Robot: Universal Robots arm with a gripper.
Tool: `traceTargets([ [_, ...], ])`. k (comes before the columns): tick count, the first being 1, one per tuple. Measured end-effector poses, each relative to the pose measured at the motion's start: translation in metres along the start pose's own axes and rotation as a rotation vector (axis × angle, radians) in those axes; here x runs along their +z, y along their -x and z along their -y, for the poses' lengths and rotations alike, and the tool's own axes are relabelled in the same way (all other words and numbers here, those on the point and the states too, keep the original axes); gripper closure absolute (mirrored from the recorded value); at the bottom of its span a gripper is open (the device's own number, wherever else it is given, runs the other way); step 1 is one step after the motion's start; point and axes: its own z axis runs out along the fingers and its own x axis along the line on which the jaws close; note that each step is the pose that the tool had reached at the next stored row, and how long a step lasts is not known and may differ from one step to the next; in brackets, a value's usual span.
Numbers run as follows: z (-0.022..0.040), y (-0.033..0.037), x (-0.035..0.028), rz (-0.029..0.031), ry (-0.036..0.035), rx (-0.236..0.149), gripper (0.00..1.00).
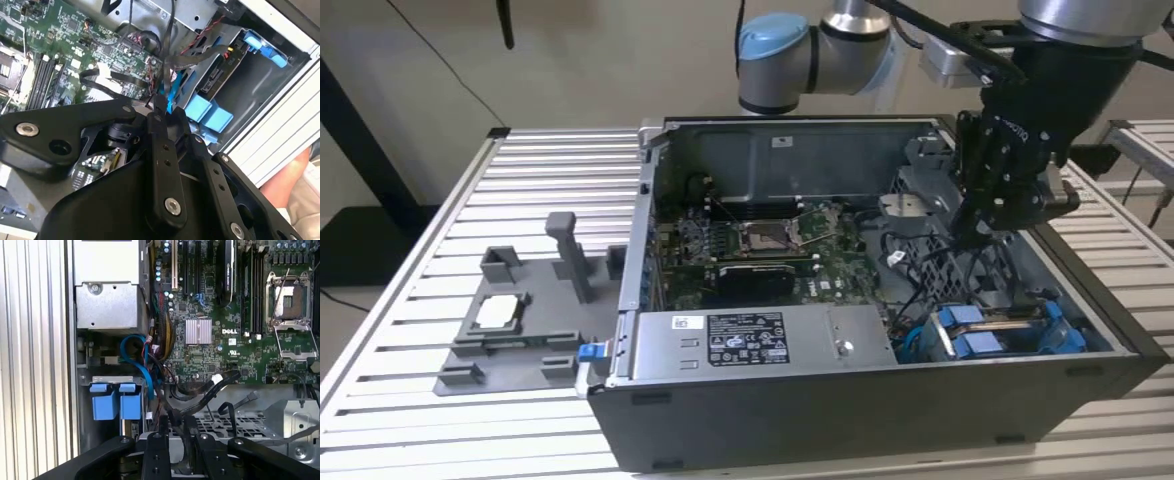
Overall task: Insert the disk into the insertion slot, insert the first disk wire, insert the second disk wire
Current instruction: 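Insert the second disk wire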
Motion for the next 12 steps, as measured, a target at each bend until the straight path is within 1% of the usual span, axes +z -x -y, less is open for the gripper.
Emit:
traceTargets([
  [4,-0.0069,0.0001,0.0025,-0.0001,-0.0415,-0.001,0.73],
  [6,-0.01,0.0002,0.0038,-0.0006,-0.0593,-0.002,0.73],
  [7,-0.0115,0.0004,0.0042,-0.0014,-0.0667,-0.002,0.73],
  [8,-0.0128,0.0007,0.0045,-0.0026,-0.0726,-0.003,0.73],
  [10,-0.0149,0.002,0.005,-0.008,-0.0803,-0.006,0.73],
  [12,-0.0161,0.0036,0.005,-0.0181,-0.0839,-0.012,0.73],
])
